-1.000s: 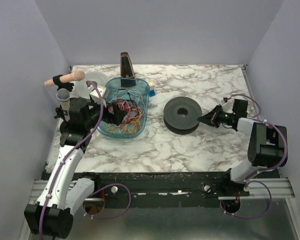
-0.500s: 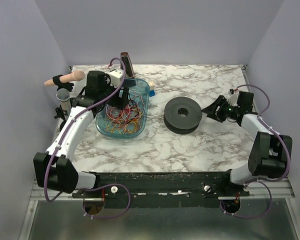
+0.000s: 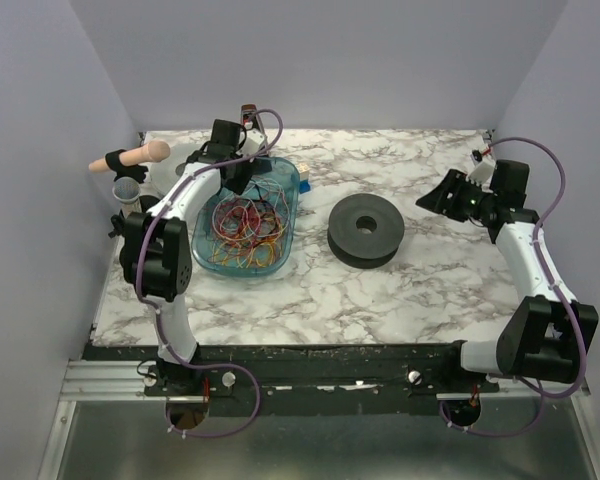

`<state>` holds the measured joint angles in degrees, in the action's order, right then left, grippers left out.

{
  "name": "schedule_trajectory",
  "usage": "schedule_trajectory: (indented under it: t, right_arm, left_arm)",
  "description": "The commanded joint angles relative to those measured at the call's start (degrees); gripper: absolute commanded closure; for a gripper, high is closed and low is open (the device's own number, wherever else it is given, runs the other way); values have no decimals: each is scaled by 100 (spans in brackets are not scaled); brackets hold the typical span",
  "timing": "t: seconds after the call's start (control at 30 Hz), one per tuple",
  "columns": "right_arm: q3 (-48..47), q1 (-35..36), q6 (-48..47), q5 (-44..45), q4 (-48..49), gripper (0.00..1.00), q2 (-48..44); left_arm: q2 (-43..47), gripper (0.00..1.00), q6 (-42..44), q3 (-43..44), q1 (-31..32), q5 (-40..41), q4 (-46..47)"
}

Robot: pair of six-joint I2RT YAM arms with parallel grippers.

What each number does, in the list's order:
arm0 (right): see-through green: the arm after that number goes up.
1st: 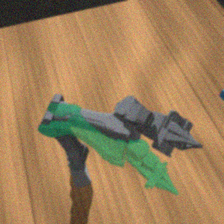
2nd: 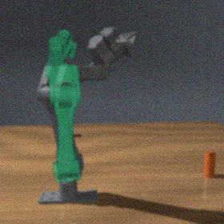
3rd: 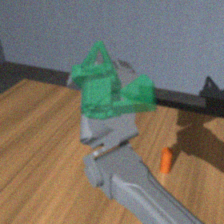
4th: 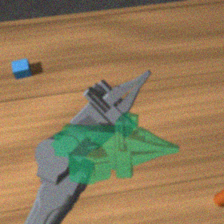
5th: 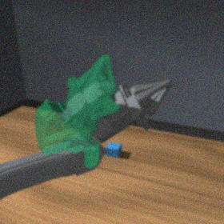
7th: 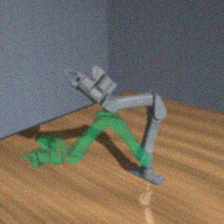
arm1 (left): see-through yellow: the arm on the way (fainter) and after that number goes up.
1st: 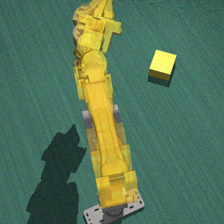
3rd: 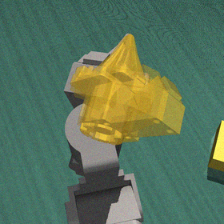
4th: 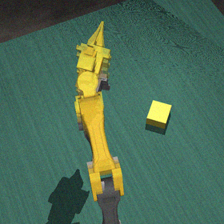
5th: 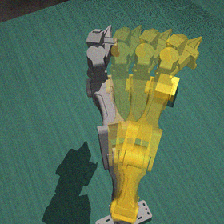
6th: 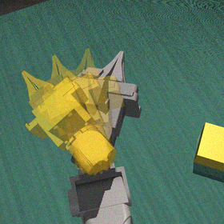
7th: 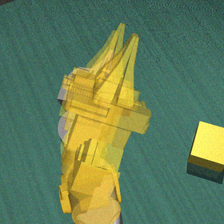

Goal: Wrap the cables

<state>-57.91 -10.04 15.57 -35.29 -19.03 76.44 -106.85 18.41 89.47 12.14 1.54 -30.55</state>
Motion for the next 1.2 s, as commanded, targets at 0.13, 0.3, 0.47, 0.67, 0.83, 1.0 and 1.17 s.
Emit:
schedule_trajectory:
  t: [0.13,0.3,0.47,0.67,0.83,1.0,1.17]
  right_arm:
    - [-317,81,-256,-75,-251,35,55]
    - [-317,108,-283,-84,-259,35,99]
    - [-317,152,-309,-110,-259,35,20]
    - [-300,143,-371,-162,-277,35,-94]
    - [-335,143,-388,-145,-321,35,-279]
    - [-493,152,-485,-162,-523,35,-551]
    - [-633,178,-582,-364,-620,35,-990]
  left_arm:
    - [-863,38,83,659,16,312,400]
    - [-1408,41,-31,984,8,478,444]
    - [-1734,47,-101,1213,8,584,497]
    - [-1998,54,-101,1318,8,610,576]
    - [-1884,100,-215,1336,-1,716,638]
    - [-1042,100,-461,1669,-10,-47,-116]
    - [13,100,-365,2398,-10,-672,-1100]
